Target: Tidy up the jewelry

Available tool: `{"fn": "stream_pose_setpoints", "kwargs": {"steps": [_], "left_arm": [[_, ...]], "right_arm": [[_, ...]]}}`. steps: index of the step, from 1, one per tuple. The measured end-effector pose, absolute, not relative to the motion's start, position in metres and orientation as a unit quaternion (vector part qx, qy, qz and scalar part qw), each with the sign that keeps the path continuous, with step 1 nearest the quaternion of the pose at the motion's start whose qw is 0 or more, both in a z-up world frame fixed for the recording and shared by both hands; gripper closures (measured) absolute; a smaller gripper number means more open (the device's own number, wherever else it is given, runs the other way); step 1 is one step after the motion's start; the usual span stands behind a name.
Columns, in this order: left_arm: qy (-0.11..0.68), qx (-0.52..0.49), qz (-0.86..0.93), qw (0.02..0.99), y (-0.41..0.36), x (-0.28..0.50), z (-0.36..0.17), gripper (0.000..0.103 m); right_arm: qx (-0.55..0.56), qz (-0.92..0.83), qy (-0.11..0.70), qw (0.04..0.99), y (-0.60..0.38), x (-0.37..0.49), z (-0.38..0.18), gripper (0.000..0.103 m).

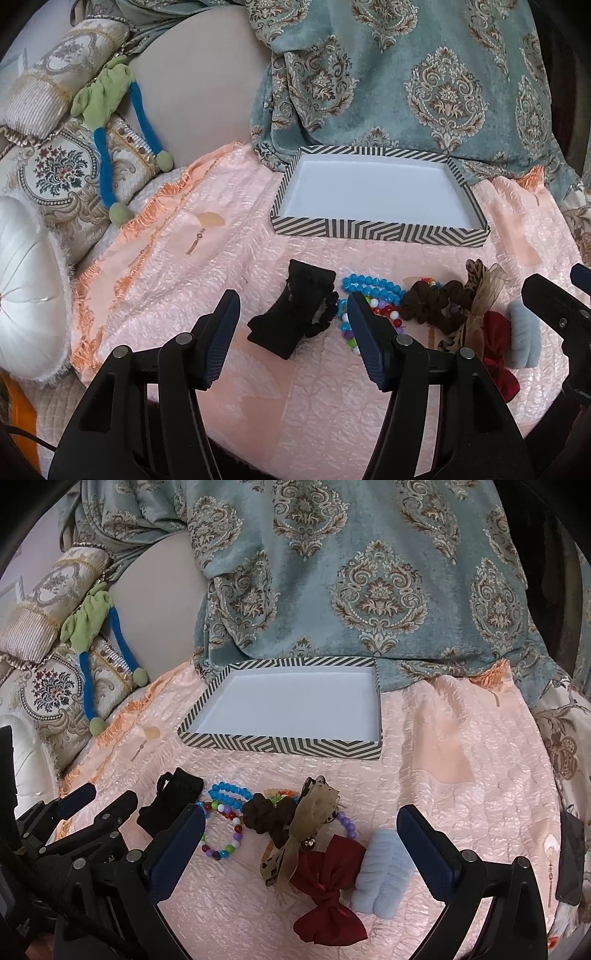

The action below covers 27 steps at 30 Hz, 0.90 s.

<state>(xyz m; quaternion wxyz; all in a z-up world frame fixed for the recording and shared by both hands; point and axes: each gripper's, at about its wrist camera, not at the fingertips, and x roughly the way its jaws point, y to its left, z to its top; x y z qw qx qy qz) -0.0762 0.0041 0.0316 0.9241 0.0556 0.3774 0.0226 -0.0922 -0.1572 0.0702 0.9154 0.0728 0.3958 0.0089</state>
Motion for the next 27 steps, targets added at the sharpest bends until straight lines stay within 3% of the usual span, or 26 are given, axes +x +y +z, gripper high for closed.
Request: {"fn": "stream_pose_setpoints", "kwargs": {"steps": [27], "left_arm": [[0.370, 0.048, 0.019, 0.927, 0.004, -0.090, 0.046, 0.042]], "right_arm": [[0.054, -0.003, 0.372, 0.927, -0.153, -0.111, 0.090, 0.000]]}}
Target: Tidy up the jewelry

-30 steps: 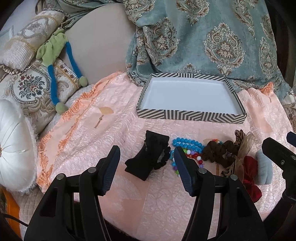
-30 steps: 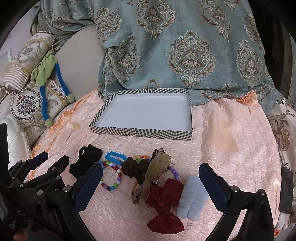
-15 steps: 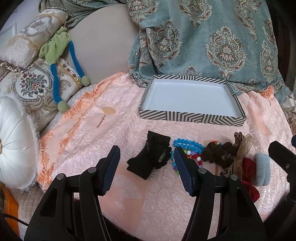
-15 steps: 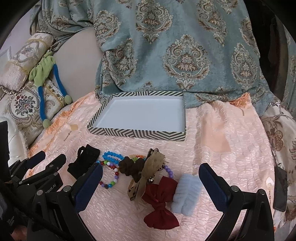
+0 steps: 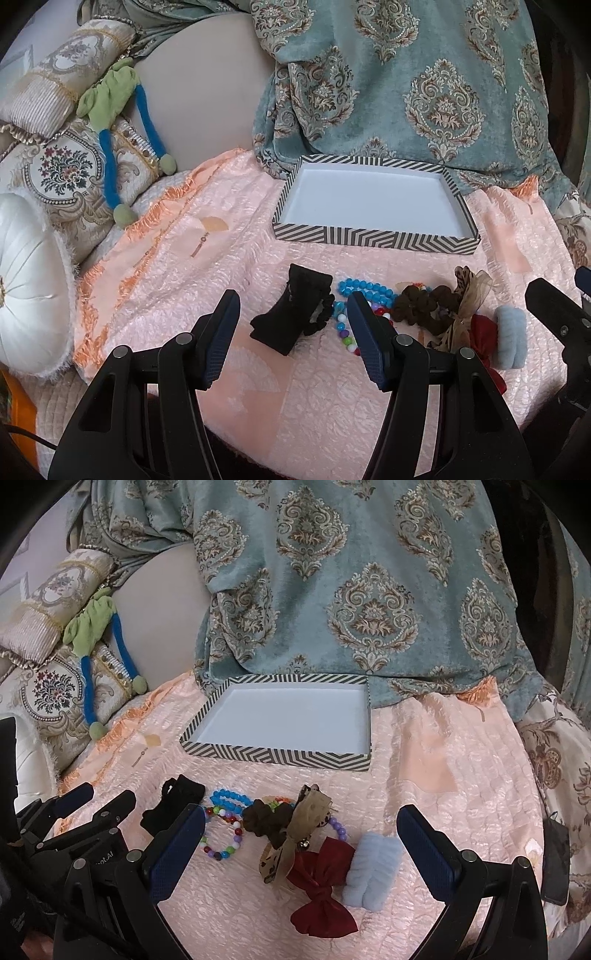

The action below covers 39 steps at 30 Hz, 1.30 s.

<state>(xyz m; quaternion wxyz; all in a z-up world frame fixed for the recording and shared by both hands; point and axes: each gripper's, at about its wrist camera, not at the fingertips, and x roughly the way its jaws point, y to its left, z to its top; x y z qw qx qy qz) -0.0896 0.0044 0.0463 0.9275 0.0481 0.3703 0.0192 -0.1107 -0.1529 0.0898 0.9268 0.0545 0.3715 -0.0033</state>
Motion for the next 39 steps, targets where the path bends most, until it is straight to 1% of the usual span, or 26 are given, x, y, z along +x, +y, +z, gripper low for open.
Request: {"fn": "stream_pose_setpoints", "kwargs": {"steps": [39], "left_arm": [[0.373, 0.025, 0.015, 0.927, 0.0081, -0.0833, 0.0533, 0.042]], "right_arm": [[0.053, -0.003, 0.374, 0.926, -0.1542, -0.1057, 0.0906, 0.000]]}}
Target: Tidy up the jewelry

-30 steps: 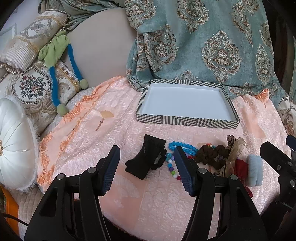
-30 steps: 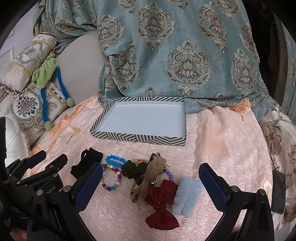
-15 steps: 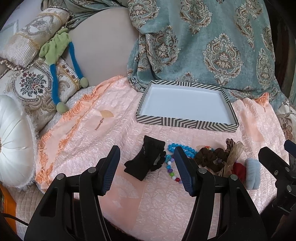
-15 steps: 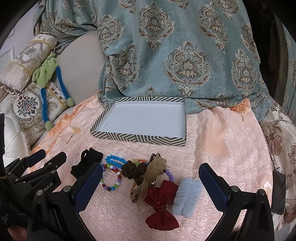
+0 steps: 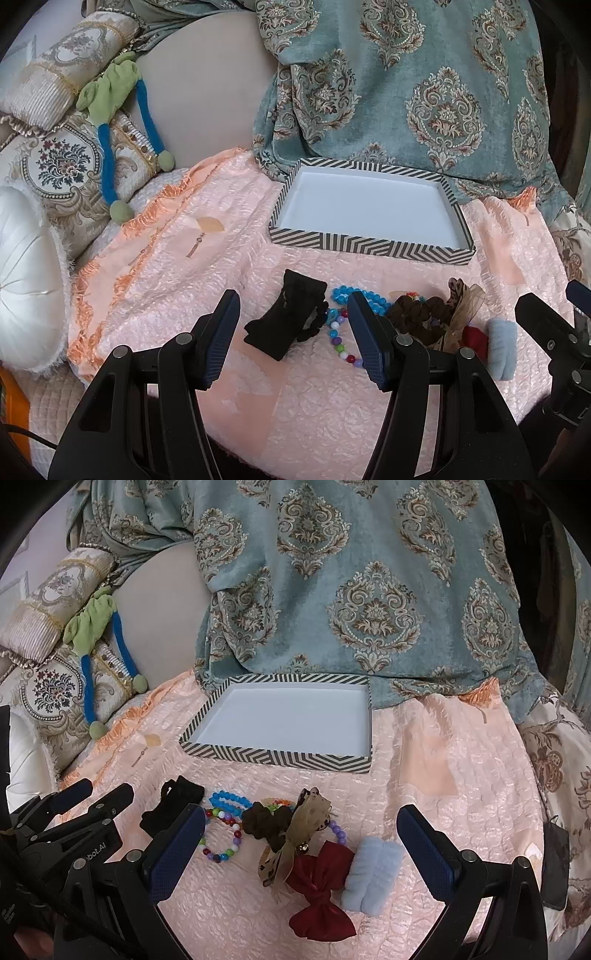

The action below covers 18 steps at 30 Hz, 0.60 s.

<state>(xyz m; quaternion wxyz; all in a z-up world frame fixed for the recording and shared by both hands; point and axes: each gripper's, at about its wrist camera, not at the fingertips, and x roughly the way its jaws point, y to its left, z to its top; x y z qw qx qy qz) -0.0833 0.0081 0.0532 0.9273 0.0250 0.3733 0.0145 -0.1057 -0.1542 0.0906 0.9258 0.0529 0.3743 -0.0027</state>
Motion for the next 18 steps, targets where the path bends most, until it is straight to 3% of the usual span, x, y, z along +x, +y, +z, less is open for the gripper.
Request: {"fn": "stream_pose_setpoints", "kwargs": {"steps": [18], "left_arm": [[0.384, 0.019, 0.017, 0.923, 0.0123, -0.0792, 0.0462, 0.042]], "right_arm": [[0.054, 0.005, 0.388, 0.920, -0.1501, -0.0983, 0.0813, 0.000]]}}
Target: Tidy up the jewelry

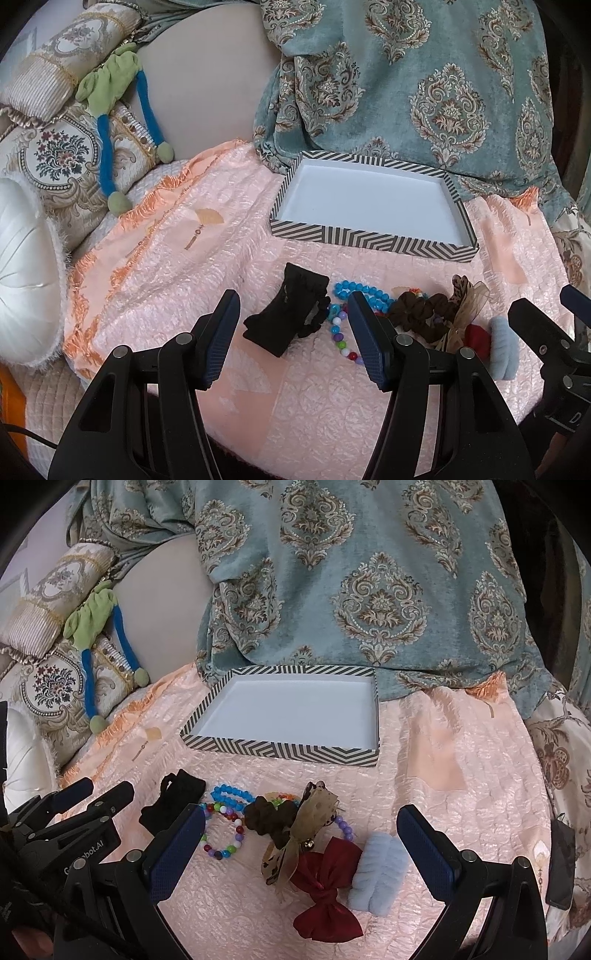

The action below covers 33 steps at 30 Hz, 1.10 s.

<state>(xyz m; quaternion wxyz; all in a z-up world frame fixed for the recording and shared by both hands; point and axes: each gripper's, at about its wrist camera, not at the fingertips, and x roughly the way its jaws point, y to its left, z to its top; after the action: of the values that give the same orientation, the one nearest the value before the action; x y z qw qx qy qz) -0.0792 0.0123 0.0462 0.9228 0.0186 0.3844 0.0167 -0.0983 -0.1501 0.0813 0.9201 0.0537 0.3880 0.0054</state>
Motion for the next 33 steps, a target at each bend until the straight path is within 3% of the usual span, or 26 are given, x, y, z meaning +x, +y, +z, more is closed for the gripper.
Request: {"fn": "stream_pose_setpoints", "kwargs": {"steps": [22, 29, 30, 33], "left_arm": [[0.400, 0.008, 0.019, 0.916, 0.019, -0.073, 0.037, 0.042], [0.420, -0.040, 0.008, 0.907, 0.052, -0.058, 0.040, 0.042], [0.427, -0.050, -0.003, 0.903, 0.055, -0.054, 0.039, 0.042], [0.440, -0.070, -0.014, 0.895, 0.062, -0.044, 0.033, 0.042]], "right_arm": [[0.056, 0.013, 0.407, 0.912, -0.151, -0.091, 0.069, 0.000], [0.066, 0.016, 0.406, 0.911, -0.173, -0.083, 0.066, 0.000], [0.072, 0.019, 0.406, 0.911, -0.177, -0.081, 0.064, 0.002], [0.080, 0.033, 0.405, 0.910, -0.184, -0.076, 0.062, 0.019]]}}
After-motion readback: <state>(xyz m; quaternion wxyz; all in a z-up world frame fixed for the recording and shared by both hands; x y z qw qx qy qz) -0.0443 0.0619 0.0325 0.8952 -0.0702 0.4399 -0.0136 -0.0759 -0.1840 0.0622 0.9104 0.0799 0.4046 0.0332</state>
